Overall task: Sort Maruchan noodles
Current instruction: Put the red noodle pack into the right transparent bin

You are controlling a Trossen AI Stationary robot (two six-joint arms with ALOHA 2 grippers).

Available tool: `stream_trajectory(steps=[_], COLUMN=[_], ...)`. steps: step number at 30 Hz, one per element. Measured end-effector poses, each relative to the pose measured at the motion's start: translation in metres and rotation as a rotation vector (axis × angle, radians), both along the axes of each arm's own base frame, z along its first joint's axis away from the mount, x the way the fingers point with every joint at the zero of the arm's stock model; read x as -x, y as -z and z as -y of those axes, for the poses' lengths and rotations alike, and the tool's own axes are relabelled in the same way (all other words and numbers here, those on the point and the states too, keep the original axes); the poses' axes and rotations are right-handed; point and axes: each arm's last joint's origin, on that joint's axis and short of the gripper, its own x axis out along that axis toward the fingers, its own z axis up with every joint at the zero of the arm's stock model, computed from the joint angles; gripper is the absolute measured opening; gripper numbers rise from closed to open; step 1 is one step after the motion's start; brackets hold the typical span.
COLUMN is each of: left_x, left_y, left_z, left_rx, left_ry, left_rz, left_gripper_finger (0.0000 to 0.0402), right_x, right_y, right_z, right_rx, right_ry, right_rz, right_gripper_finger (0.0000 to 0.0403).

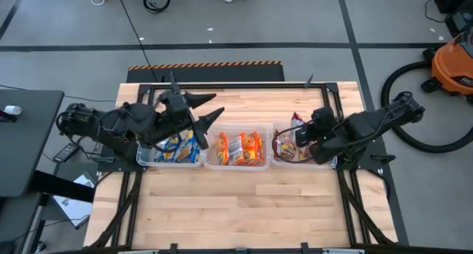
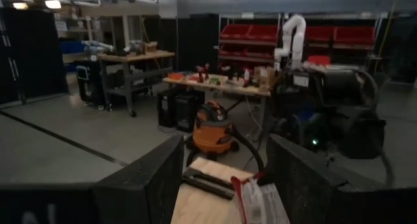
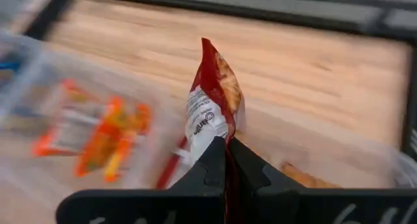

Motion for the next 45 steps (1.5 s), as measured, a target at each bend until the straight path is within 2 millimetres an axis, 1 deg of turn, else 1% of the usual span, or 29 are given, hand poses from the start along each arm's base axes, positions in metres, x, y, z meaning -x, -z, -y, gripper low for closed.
stream_trajectory(steps=[3, 10, 15, 19, 21, 24, 28, 34, 36, 40, 45], left_x=[-0.001, 0.002, 0.002, 0.002, 0.002, 0.003, 0.004, 0.005, 0.005, 0.005, 0.005], left_y=[0.003, 0.002, 0.002, 0.002, 0.002, 0.002, 0.002, 0.002, 0.002, 0.002, 0.002], left_z=[0.004, 0.012, 0.013, 0.013, 0.014, 0.017, 0.021, 0.025, 0.025, 0.024, 0.024], left_rx=[0.000, -0.001, -0.001, 0.020, 0.022, 0.022, 0.023, 0.029, 0.037, 0.046, 0.045], left_ry=[0.015, 0.049, 0.051, 0.052, 0.059, 0.072, 0.090, 0.105, 0.106, 0.103, 0.103], left_rz=[-0.014, -0.009, -0.009, 0.003, 0.004, 0.005, 0.005, 0.008, 0.012, 0.016, 0.016], left_gripper_finger=[0.0224, 0.0224, 0.0224, 0.0224, 0.0224, 0.0224, 0.0224, 0.0224, 0.0224, 0.0224, 0.0224], right_x=[0.001, 0.008, 0.005, 0.003, 0.004, 0.004, 0.003, 0.006, 0.004, -0.004, -0.005], right_y=[0.024, 0.073, 0.104, 0.125, 0.133, 0.135, 0.127, 0.127, 0.129, 0.141, 0.148], right_z=[-0.002, 0.000, 0.001, 0.009, 0.013, 0.019, 0.020, 0.024, 0.023, 0.022, 0.021], right_rx=[-0.033, -0.042, -0.062, -0.052, -0.045, -0.035, -0.017, -0.011, -0.028, -0.051, -0.097], right_ry=[0.090, 0.318, 0.371, 0.411, 0.435, 0.467, 0.472, 0.492, 0.496, 0.502, 0.510], right_rz=[-0.035, -0.001, 0.046, 0.066, 0.062, 0.053, 0.070, 0.013, 0.029, 0.064, 0.020], right_gripper_finger=[0.0009, 0.0009, 0.0009, 0.0009, 0.0009, 0.0009, 0.0009, 0.0009, 0.0009, 0.0010, 0.0016])
